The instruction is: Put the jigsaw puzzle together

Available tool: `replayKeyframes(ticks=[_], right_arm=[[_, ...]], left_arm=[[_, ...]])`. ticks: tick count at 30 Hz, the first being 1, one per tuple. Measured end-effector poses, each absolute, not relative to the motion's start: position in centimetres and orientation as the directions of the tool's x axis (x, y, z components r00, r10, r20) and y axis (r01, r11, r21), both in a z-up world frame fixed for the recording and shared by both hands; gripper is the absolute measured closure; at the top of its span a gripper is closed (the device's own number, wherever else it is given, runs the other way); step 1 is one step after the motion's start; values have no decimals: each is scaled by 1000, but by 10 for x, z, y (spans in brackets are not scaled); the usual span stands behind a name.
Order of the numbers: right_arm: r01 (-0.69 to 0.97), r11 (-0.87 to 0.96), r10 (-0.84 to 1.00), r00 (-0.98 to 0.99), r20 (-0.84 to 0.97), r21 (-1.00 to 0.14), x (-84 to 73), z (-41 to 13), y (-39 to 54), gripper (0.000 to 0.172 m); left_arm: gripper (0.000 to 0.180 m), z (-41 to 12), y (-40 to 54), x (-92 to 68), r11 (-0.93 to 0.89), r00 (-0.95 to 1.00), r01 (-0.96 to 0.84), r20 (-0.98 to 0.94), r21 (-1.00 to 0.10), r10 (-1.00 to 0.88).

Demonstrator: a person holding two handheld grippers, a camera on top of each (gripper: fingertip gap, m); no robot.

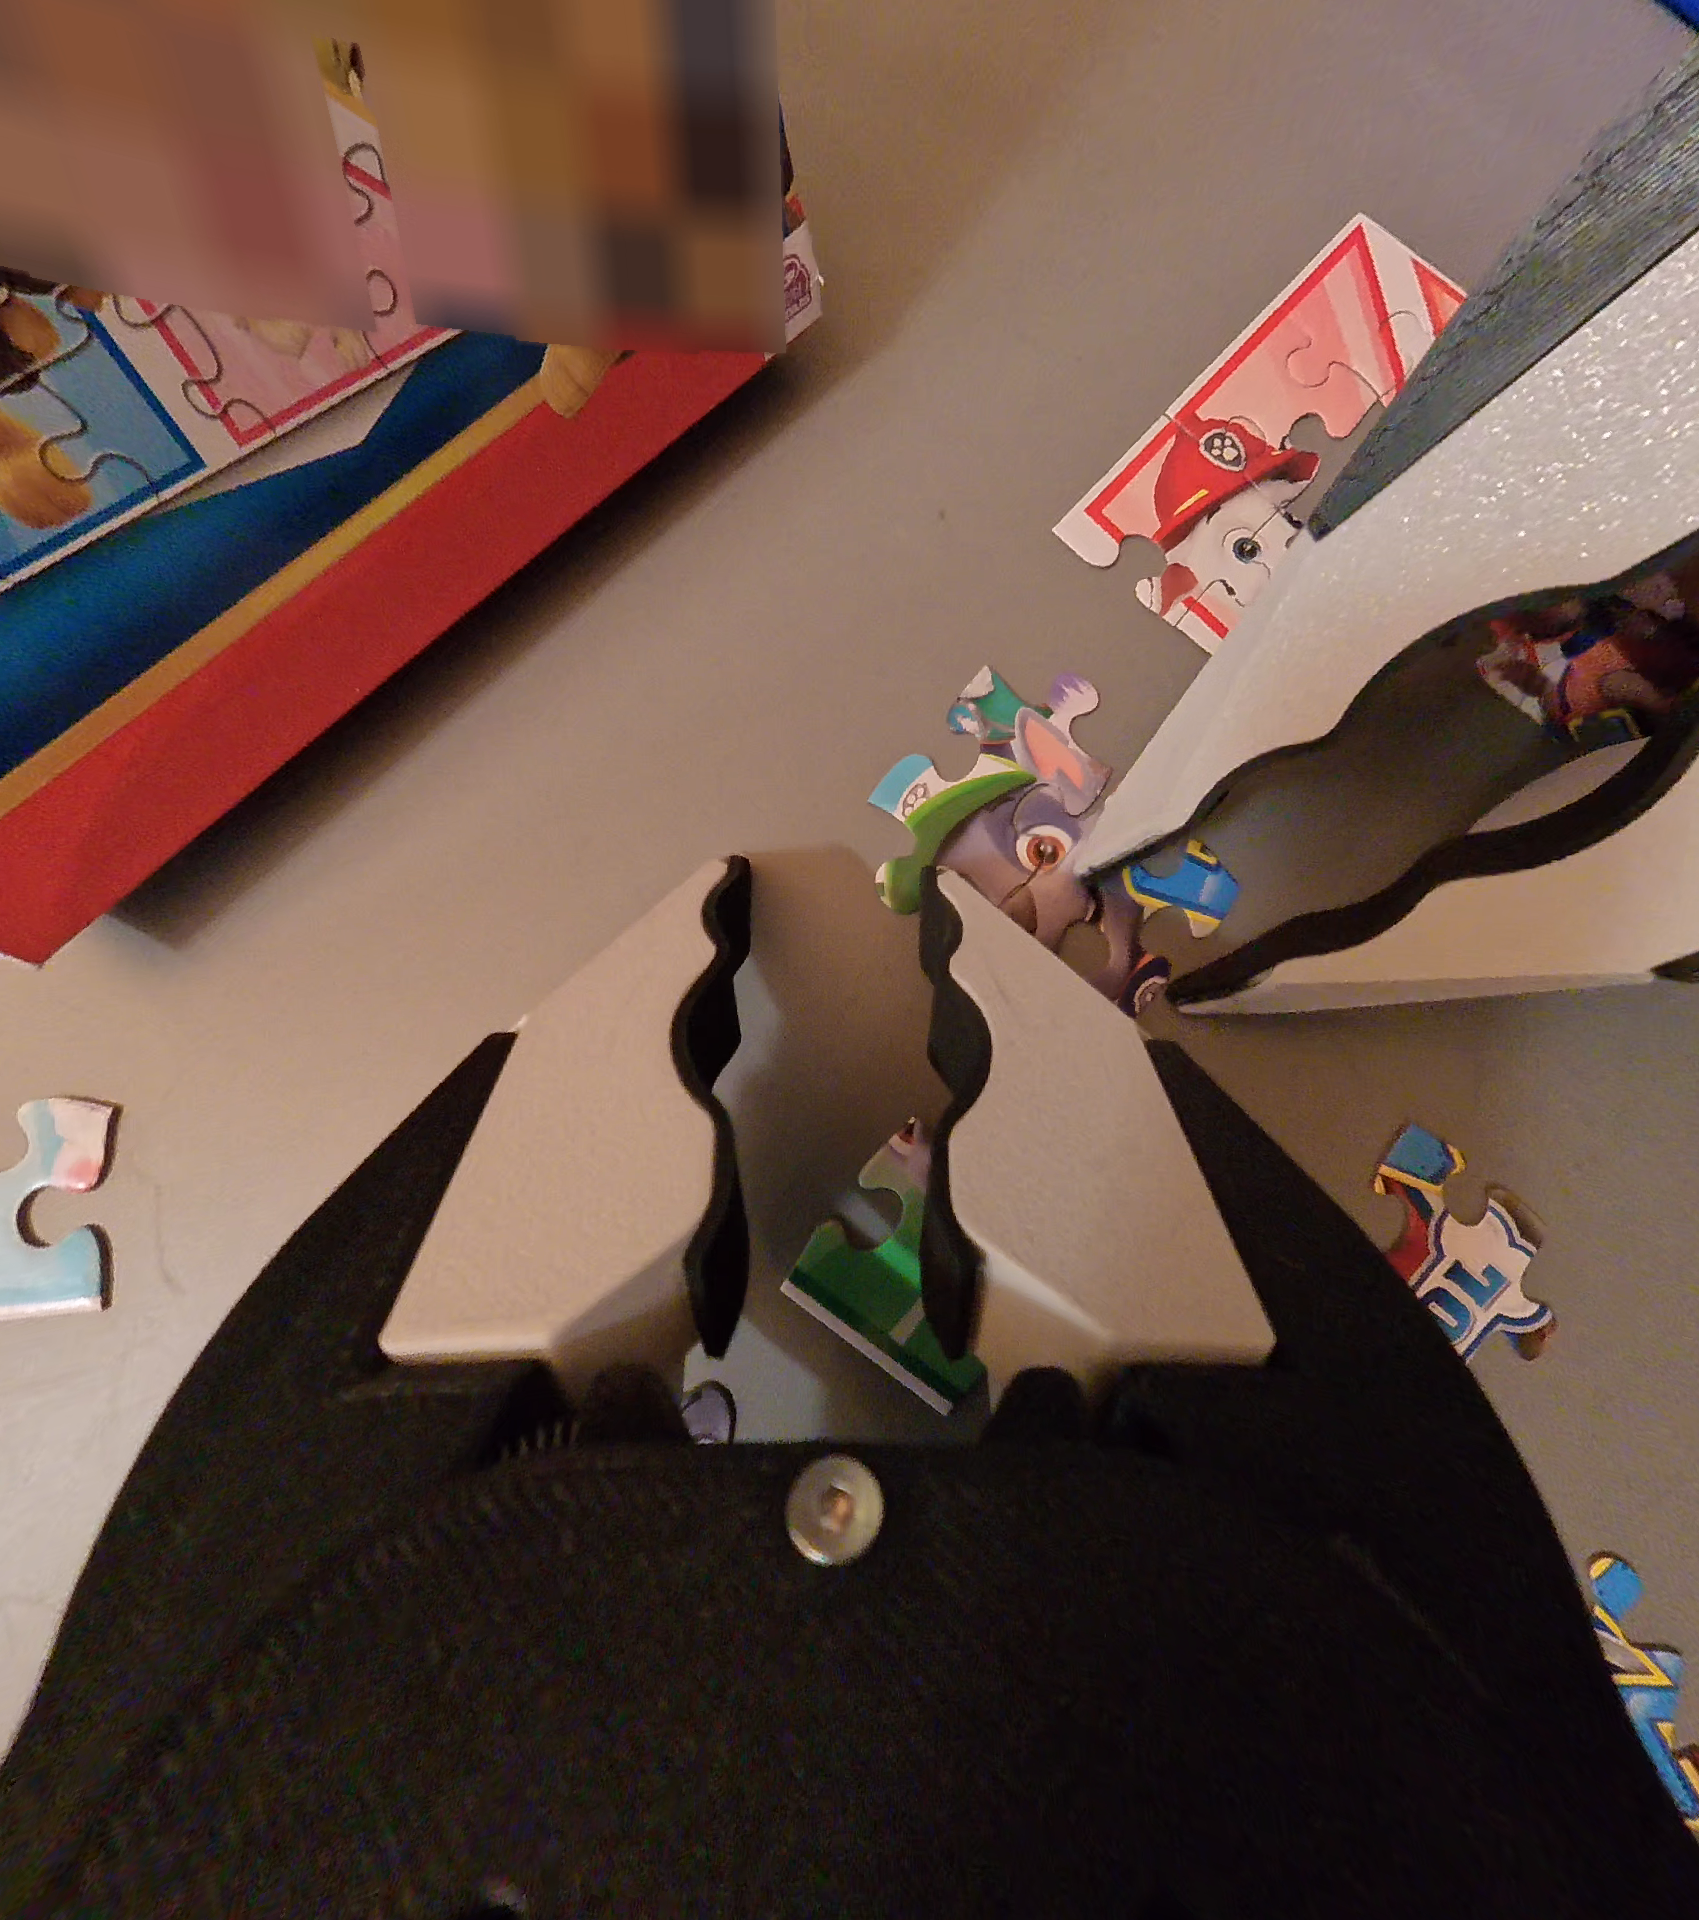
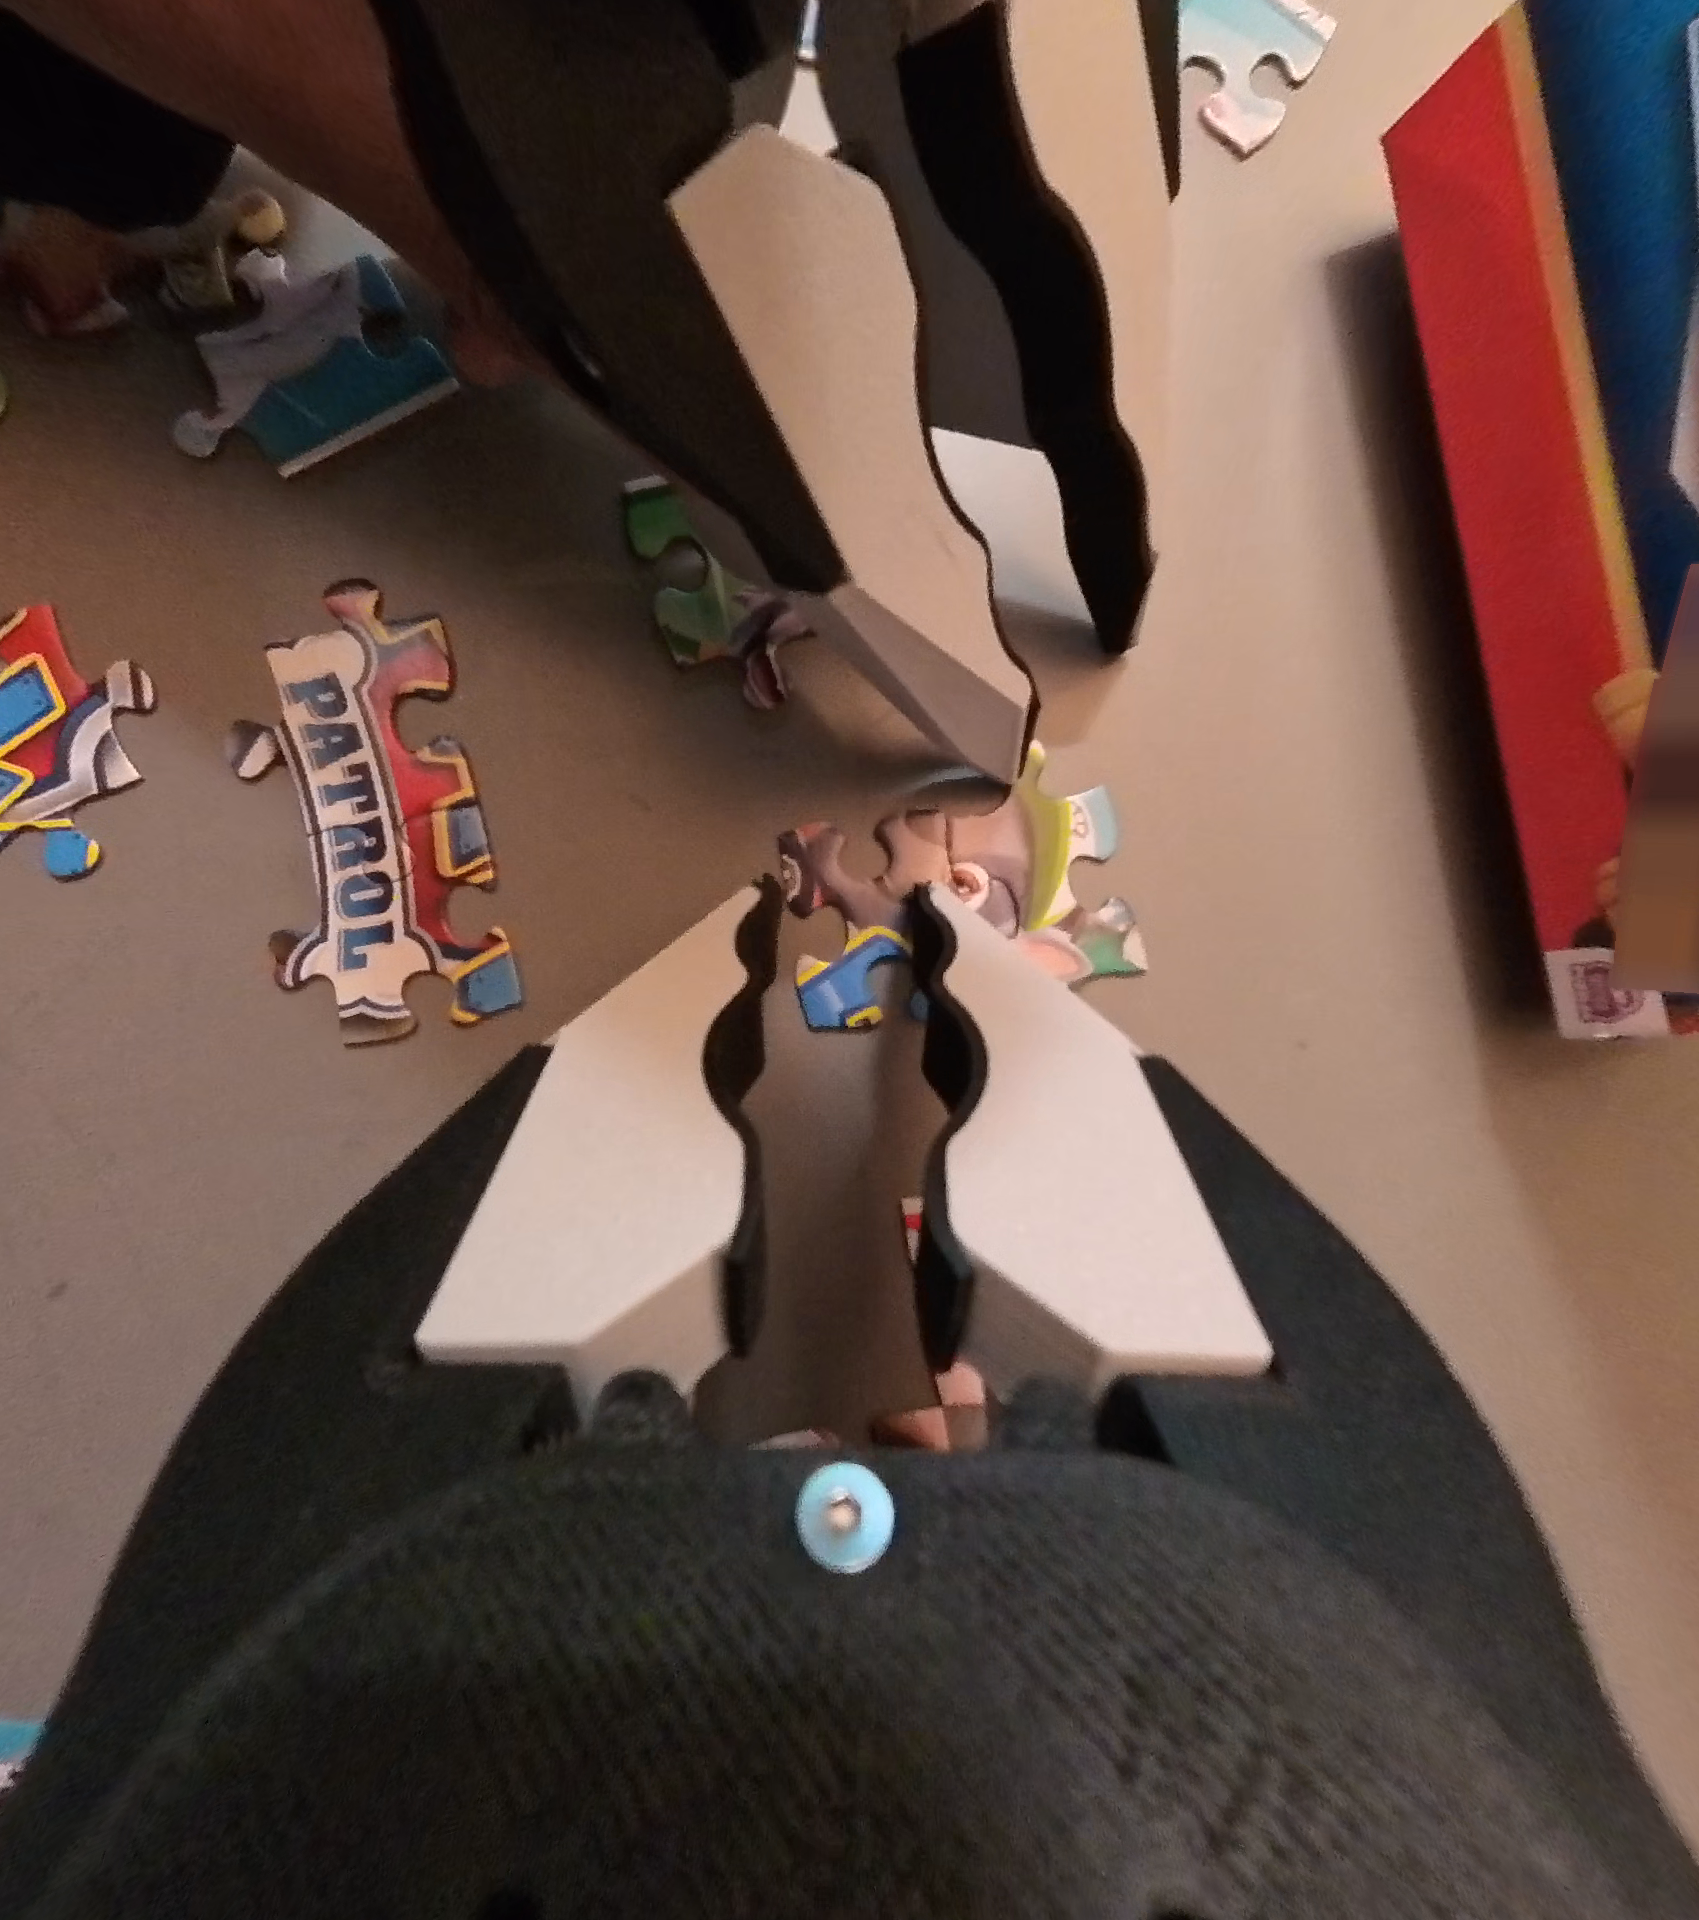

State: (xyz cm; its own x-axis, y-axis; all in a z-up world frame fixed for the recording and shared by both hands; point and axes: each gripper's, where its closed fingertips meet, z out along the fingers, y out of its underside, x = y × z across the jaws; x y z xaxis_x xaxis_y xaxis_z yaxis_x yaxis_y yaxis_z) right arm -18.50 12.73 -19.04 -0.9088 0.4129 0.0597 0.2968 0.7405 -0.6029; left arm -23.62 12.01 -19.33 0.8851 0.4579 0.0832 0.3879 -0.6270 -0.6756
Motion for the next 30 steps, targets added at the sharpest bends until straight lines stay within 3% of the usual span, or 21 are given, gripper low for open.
replayKeyframes(ticks=[22,30], right_arm=[[362,698,444,-896,-23,-617,-194,-190,133,160],[367,704,468,-883,9,-607,-196,-190,135,152]], left_arm=[[151,-193,121,-236,-623,887,386,88,-680,453],[151,-193,121,-236,-621,887,387,91,-682,453]])
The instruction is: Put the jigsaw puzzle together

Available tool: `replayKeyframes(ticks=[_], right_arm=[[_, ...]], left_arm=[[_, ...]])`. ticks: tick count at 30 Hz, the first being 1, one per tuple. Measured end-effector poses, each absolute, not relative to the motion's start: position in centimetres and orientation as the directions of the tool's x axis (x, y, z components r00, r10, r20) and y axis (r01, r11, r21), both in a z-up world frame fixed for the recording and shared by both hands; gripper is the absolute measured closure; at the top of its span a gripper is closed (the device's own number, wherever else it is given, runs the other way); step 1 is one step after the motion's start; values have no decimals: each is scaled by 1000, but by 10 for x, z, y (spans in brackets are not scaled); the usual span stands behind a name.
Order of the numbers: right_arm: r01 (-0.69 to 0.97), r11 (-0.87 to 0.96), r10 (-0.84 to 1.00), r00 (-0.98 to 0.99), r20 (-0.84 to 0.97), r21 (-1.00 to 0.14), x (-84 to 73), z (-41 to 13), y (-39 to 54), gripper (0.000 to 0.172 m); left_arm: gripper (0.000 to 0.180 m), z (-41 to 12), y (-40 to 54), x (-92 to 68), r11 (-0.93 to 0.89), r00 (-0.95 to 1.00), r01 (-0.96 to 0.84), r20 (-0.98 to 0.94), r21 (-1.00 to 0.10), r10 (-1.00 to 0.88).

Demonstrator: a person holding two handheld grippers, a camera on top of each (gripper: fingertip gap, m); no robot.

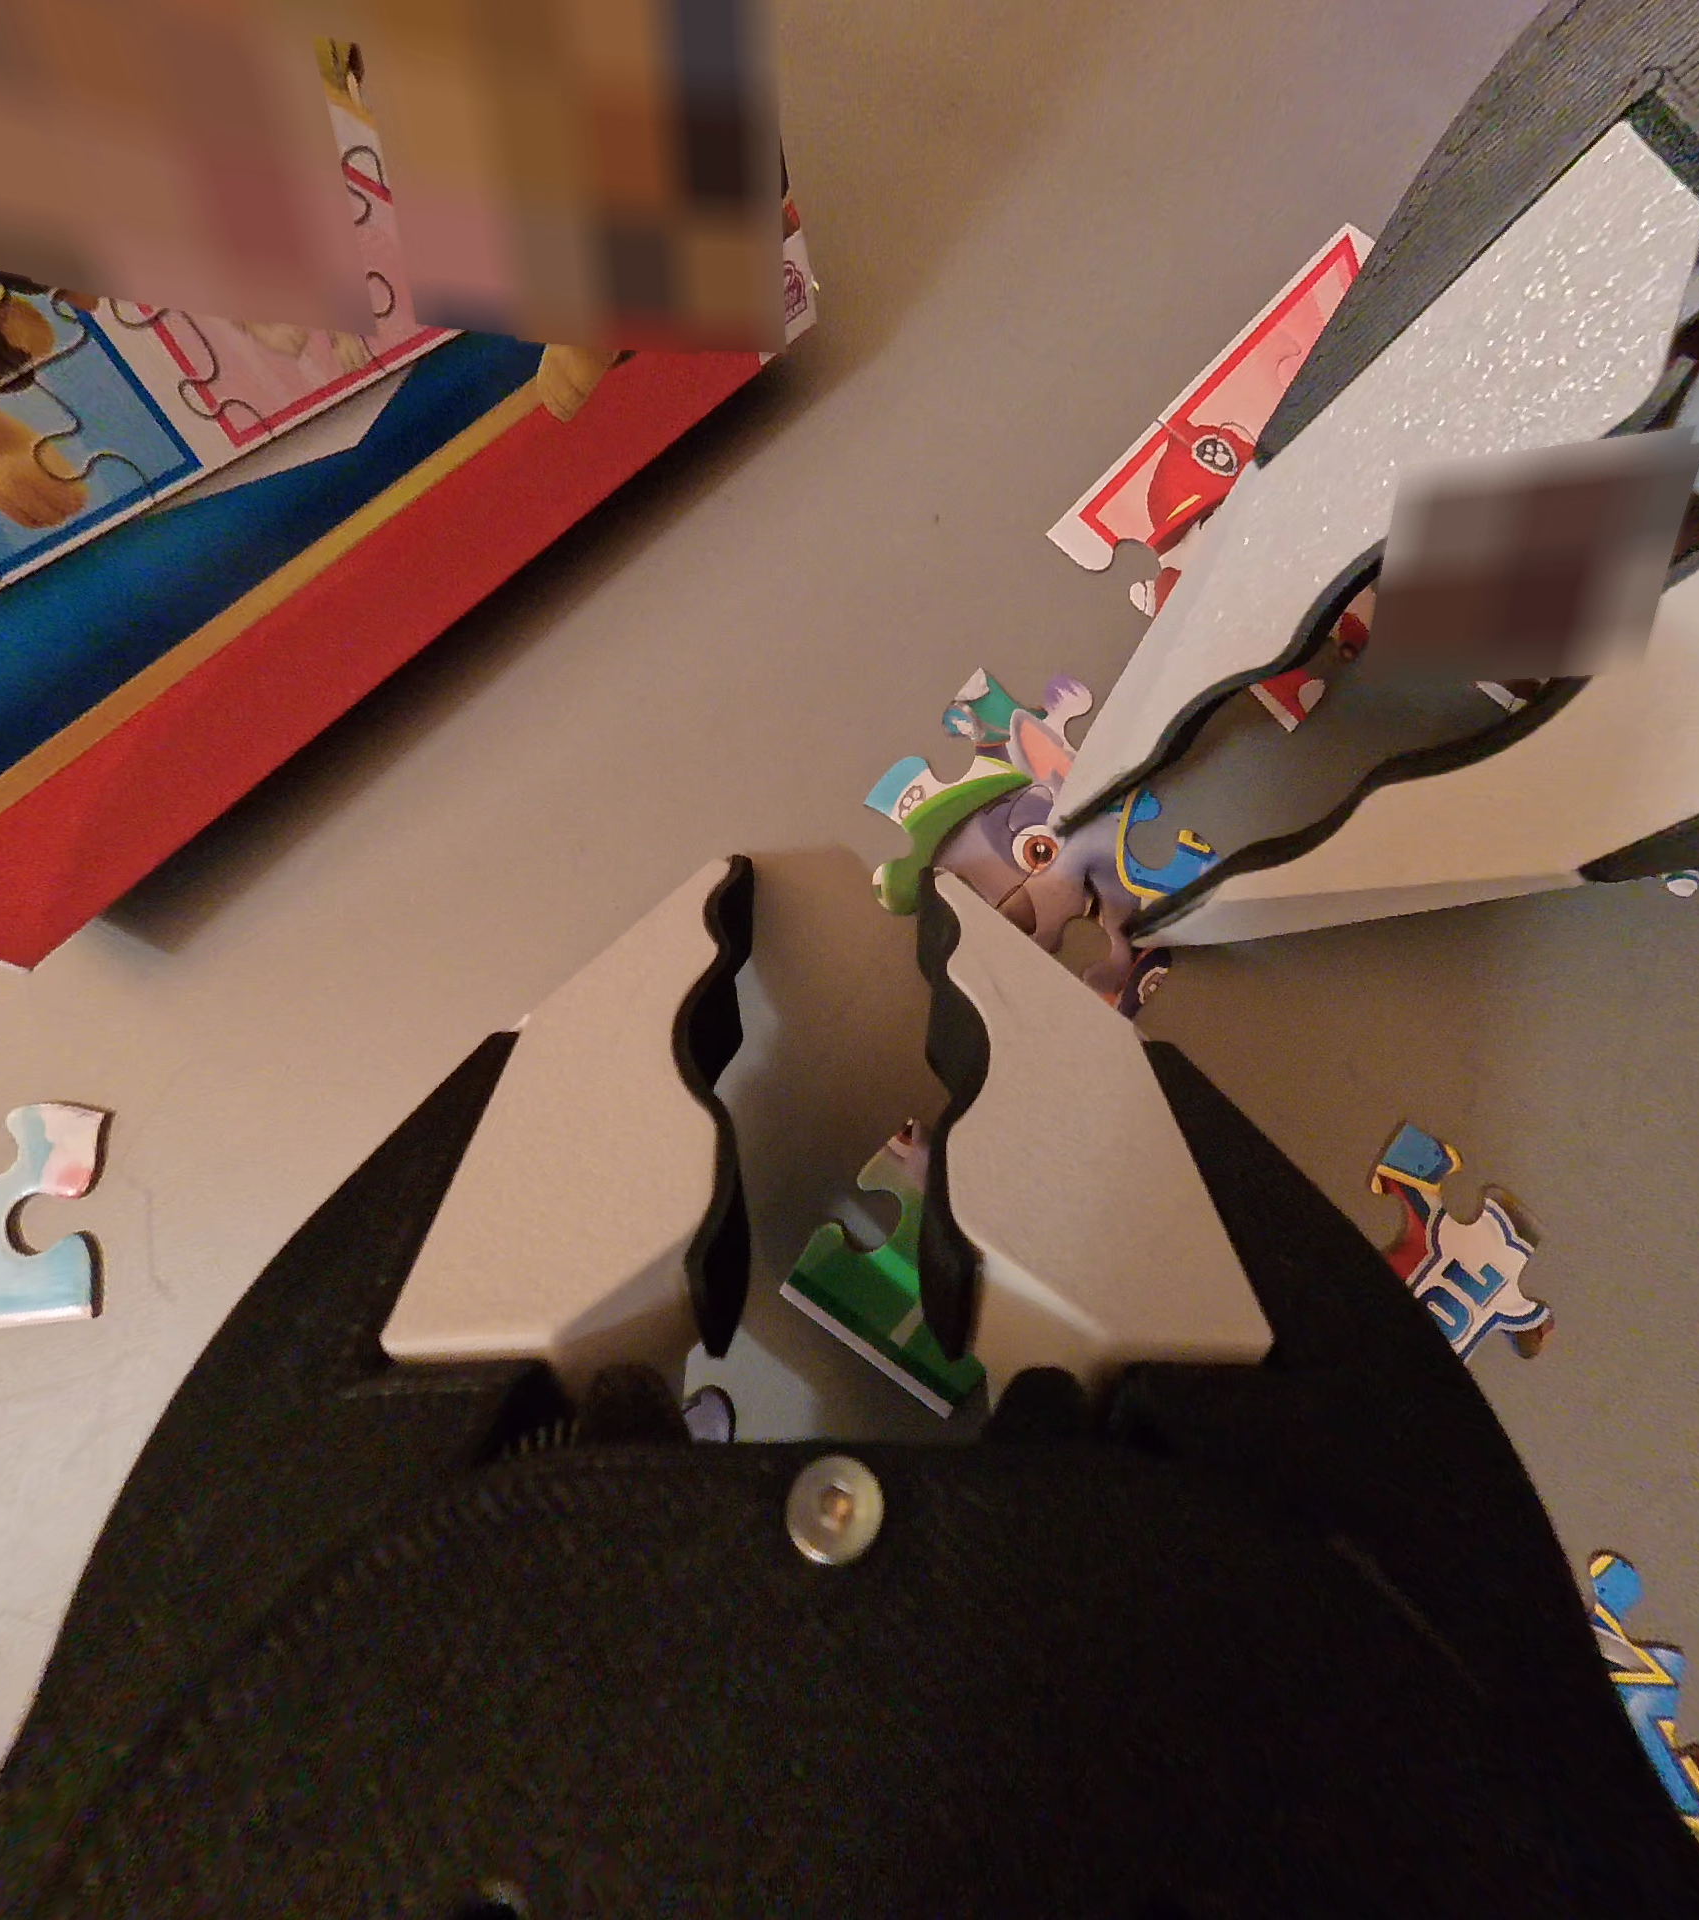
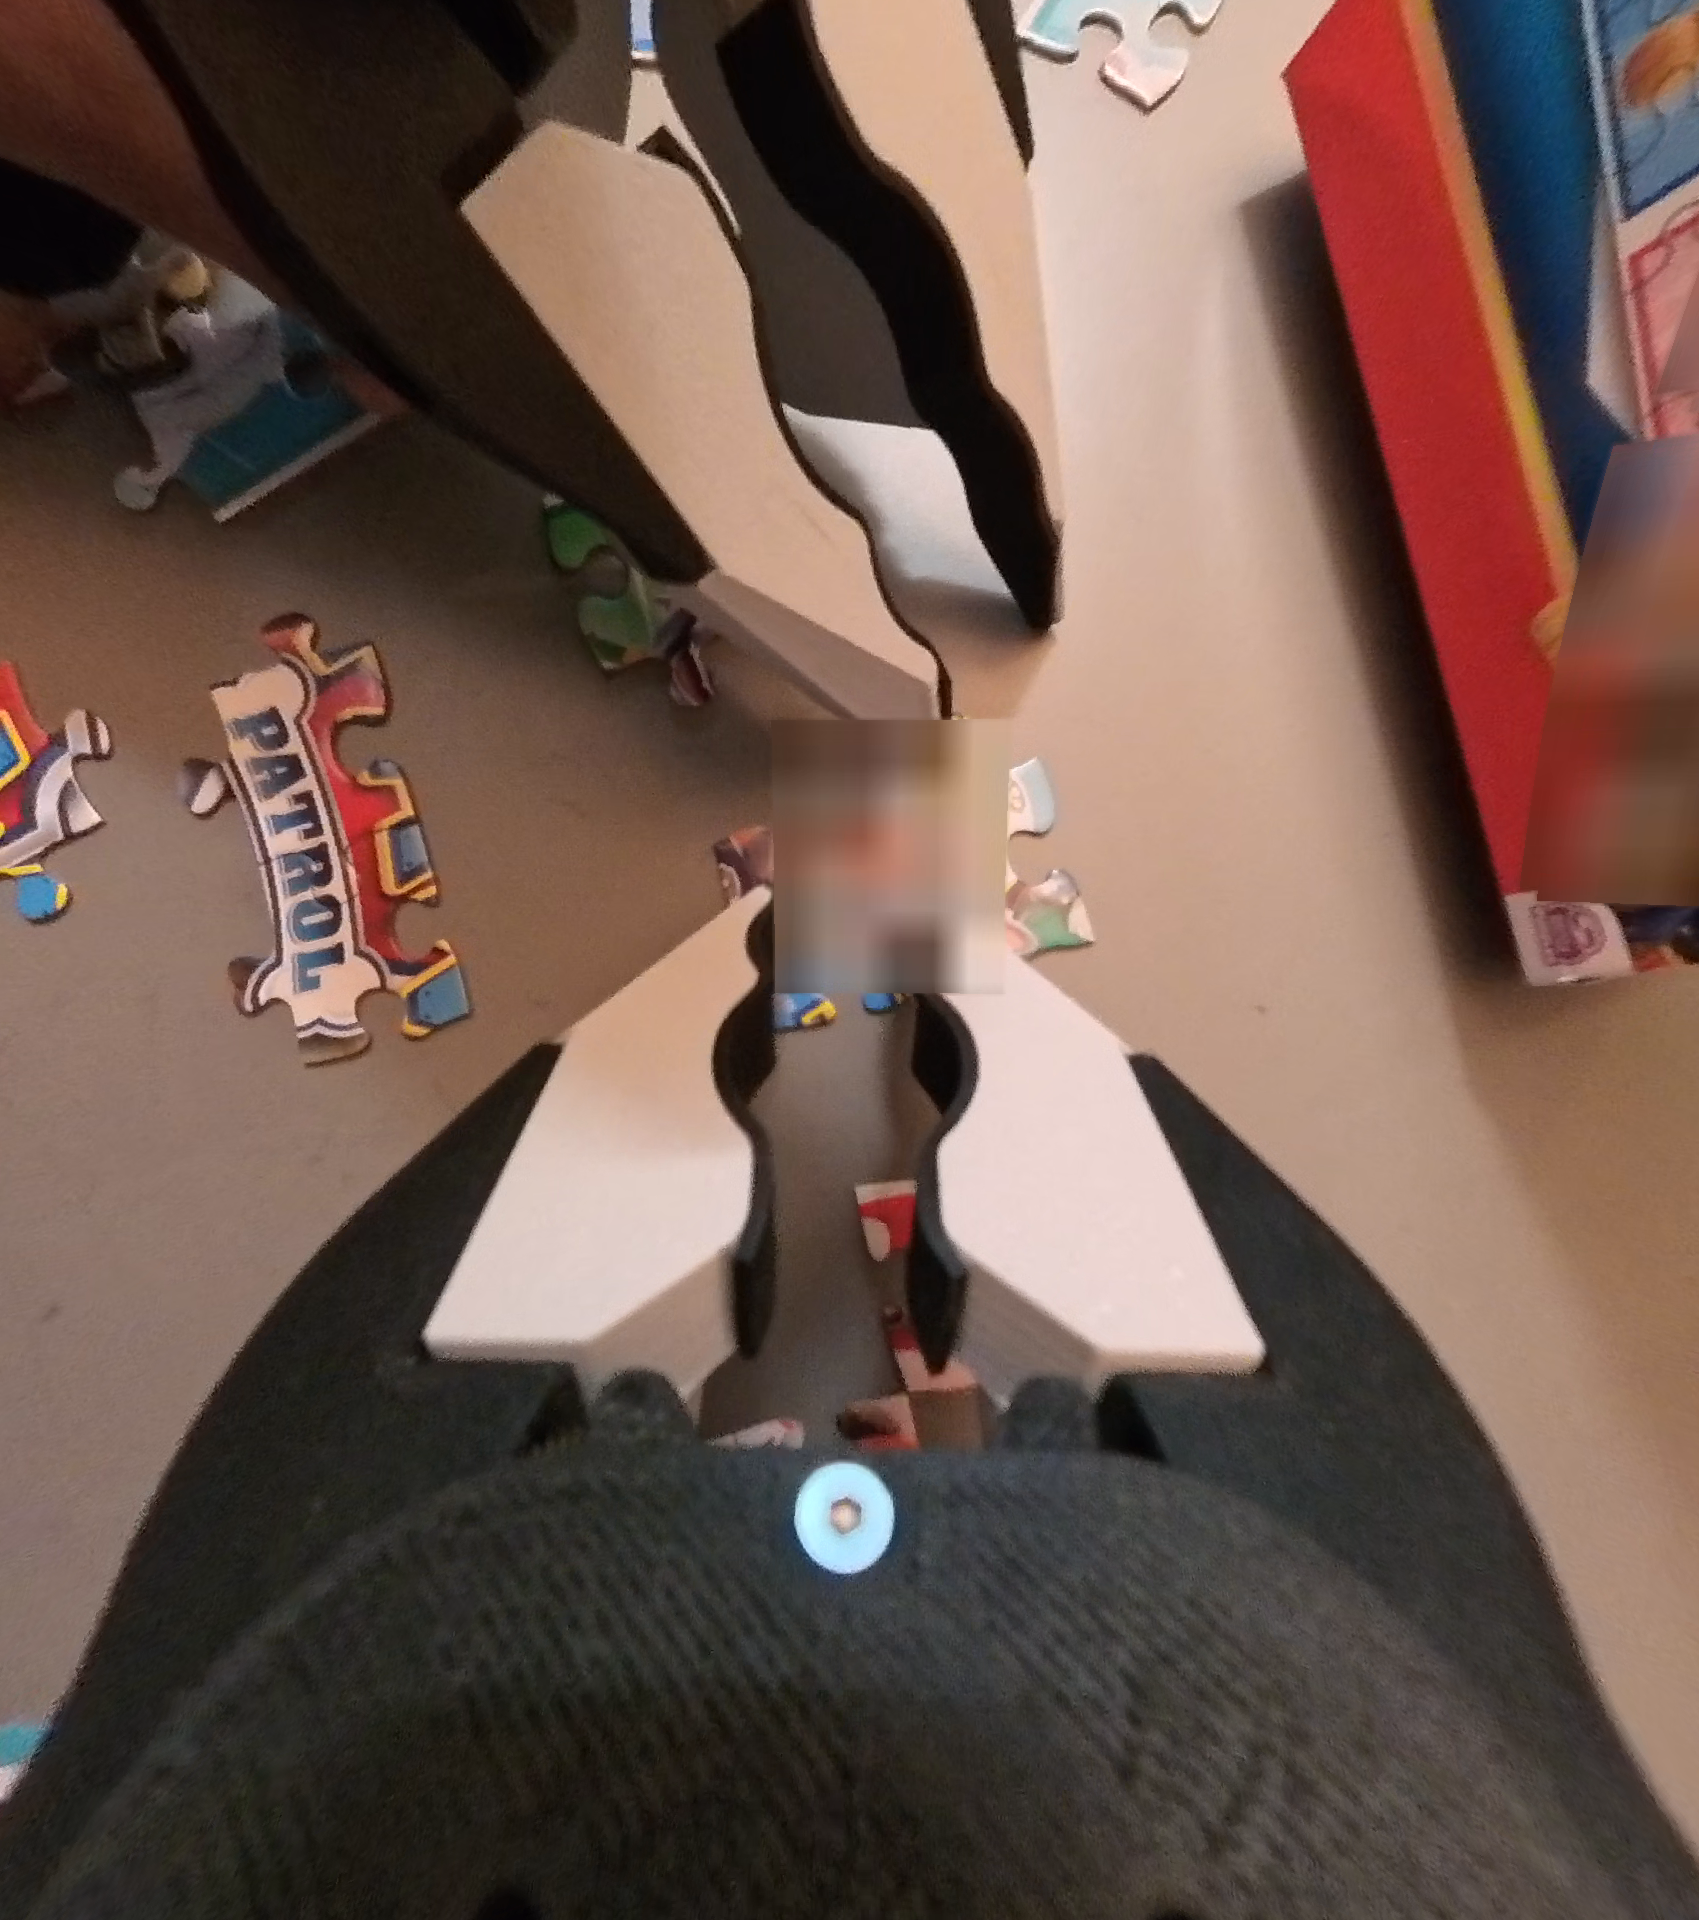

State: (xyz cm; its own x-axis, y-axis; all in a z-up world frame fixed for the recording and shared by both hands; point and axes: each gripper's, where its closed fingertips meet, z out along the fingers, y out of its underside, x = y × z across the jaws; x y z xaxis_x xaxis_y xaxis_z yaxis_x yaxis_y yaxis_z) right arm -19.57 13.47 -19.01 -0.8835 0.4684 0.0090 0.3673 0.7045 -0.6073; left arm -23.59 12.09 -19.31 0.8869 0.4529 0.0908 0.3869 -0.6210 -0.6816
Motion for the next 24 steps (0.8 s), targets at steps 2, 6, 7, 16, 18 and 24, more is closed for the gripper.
replayKeyframes(ticks=[2,6,7,16,18,24], right_arm=[[364,700,481,-876,29,-615,-198,-186,138,151],[414,677,513,-858,-13,-608,-192,-190,144,148],[418,663,522,-853,-16,-622,-191,-188,144,147],[418,559,628,-777,36,-716,-153,-148,155,148],[414,549,657,-751,70,-726,-136,-146,157,148],[402,401,751,-659,44,-823,-84,-137,155,153]], left_arm=[[151,-193,121,-236,-622,887,387,90,-681,454],[152,-189,121,-234,-607,887,396,115,-689,448],[152,-186,120,-232,-600,886,402,129,-692,445],[151,-137,75,-249,-470,829,410,105,-781,550],[151,-135,60,-239,-486,835,403,94,-775,542],[139,-168,35,-191,-624,891,348,40,-700,453]])
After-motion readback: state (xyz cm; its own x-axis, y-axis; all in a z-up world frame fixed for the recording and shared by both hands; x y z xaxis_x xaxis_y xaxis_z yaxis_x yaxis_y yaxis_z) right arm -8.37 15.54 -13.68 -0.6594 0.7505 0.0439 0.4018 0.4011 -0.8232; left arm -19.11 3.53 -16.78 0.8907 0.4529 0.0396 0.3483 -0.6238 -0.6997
